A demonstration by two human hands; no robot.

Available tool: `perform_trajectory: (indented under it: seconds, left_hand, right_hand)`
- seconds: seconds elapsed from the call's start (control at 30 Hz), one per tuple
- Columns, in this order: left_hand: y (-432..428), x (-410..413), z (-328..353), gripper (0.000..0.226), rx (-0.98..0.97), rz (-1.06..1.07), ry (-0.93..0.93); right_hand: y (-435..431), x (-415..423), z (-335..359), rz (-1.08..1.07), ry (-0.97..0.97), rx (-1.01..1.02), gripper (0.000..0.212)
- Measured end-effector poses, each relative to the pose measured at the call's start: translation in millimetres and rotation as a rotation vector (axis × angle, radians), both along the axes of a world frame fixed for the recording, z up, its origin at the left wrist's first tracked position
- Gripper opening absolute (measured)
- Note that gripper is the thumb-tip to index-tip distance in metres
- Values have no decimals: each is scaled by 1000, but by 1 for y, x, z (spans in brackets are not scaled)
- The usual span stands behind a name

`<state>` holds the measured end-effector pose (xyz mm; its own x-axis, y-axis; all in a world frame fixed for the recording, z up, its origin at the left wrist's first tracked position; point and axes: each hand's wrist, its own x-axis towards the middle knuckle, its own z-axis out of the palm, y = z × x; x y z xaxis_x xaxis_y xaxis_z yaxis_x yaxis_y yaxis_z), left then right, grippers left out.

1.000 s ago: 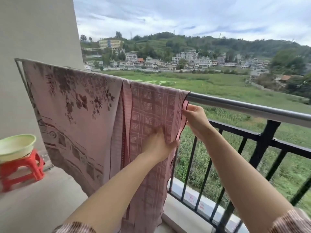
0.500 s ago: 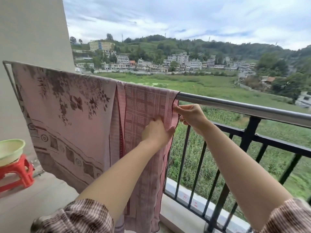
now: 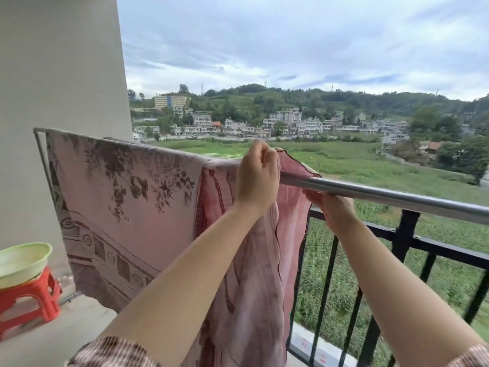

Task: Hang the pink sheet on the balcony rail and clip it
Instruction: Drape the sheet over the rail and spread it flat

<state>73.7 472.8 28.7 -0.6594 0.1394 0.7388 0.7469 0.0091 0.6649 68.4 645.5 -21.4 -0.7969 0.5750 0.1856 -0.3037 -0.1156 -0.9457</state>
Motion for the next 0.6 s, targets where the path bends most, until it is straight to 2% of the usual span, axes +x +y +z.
perform_trajectory:
  seconds: [0.13,0.23,0.3,0.37,0.43,0.53,0.6]
  left_hand:
    - [32,20,4,22,-224,-46,-23]
    - [54,43,1,18,-221,-242,-10]
    - [68,64,-1,14,-291,-320,45]
    - [84,84,-12,14,-352,-380,36]
    - [99,94,-24,15,-358,-418,-1]
    - [117,104,-18,14,-280,-412,-32]
    - [130,117,-9,12,-258,-452,3]
  right_hand:
    - [25,14,-5,-30,95,-223,7]
    - [49,31,-5,-175,228,-300,6]
    - [58,44,-7,-201,277,-320,8]
    - [69,56,-14,-261,303,-429,6]
    - [83,66,-17,-311,259,-459,18]
    - [102,83,-16,-299,280,-438,8]
    - [114,98,-14,-375,304,-443,9]
